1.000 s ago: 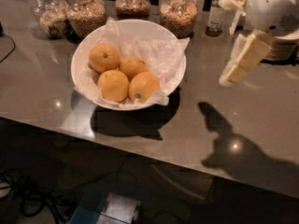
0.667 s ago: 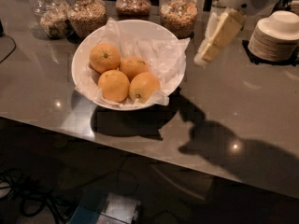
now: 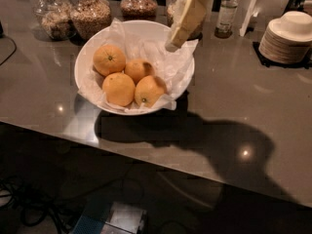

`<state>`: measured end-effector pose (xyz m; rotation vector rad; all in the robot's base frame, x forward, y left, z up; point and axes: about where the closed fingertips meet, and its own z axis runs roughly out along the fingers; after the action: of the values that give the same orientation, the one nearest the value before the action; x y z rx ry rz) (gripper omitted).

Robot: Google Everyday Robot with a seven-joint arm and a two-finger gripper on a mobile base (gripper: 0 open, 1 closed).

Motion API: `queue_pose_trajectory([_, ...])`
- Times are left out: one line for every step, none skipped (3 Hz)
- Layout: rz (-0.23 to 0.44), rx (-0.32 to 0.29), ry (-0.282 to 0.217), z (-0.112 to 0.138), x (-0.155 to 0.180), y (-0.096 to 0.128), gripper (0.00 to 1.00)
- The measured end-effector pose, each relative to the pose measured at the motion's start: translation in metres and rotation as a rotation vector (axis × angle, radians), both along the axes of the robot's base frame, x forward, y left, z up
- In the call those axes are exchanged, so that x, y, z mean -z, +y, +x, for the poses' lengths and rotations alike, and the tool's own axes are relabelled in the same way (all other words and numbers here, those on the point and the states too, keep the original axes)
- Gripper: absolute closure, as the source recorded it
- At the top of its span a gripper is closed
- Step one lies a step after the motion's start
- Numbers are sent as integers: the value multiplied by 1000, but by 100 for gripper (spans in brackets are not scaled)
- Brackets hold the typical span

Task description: Pick orange from white bowl

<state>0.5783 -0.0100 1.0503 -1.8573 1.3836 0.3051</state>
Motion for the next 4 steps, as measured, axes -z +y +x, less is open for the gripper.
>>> queue_pose_trajectory([-18, -94, 30, -3, 6, 42, 0])
queue_pose_trajectory([-17, -95, 30, -3, 6, 42, 0])
queue_pose_trajectory([79, -138, 86, -8, 26, 68, 0])
queue_pose_trajectory([189, -219, 179, -13, 56, 110, 0])
